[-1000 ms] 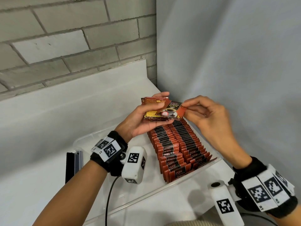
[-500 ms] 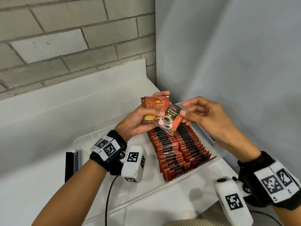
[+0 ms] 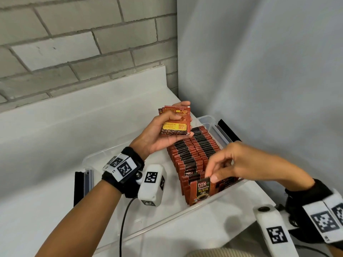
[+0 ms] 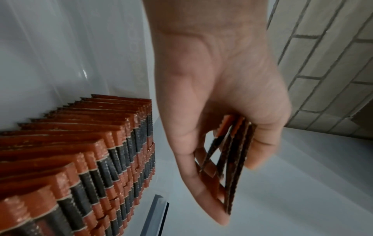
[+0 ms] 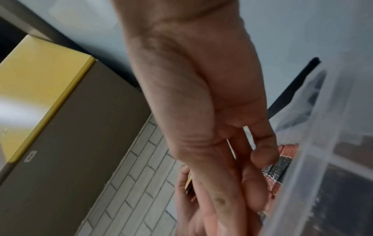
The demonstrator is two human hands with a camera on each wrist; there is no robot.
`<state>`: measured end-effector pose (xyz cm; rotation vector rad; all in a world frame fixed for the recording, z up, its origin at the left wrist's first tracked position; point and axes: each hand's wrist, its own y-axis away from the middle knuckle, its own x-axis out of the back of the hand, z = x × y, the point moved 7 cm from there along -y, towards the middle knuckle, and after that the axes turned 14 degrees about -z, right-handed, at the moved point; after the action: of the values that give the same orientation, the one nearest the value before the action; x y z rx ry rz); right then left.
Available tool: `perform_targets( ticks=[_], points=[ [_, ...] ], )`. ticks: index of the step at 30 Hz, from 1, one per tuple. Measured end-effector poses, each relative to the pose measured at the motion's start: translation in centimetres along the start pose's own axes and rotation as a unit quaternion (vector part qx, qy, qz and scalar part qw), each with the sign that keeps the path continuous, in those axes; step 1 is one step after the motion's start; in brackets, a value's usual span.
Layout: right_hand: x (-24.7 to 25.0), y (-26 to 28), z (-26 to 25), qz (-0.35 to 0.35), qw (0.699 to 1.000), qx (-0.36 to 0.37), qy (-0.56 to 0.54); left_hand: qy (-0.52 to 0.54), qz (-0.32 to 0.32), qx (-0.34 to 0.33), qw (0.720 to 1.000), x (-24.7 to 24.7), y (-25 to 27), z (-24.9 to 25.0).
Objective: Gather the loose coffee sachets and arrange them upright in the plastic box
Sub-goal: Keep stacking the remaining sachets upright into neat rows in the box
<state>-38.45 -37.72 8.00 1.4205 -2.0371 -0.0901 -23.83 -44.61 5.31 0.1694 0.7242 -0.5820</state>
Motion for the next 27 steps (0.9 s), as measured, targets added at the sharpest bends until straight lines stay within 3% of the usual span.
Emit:
perform_targets(
  ticks=[4,9,20,27],
  points=[
    [-1.6,-0.6,0.1,-0.055,0.995,-0.021,0.074,0.020,-0.005,0.003,1.000,-0.1,0.0,0.0],
    [-2.0,-1.2,0.2,-0.062,0.987,-0.035,0.147,0.012,-0.004,0.003,1.000,-0.3,0.1,0.1],
    [-2.0,-1.3,0.4,-0.065,0.987,-0.053,0.138,-0.050,-0.030,0.006,0.998,-0.6,0.1,0.2],
    [-0.4,-0.9,0.1,-0.019,0.998,-0.038,0.040,-0.075,-0.050,0.005,0.996,-0.7,0.0,0.2]
  ],
)
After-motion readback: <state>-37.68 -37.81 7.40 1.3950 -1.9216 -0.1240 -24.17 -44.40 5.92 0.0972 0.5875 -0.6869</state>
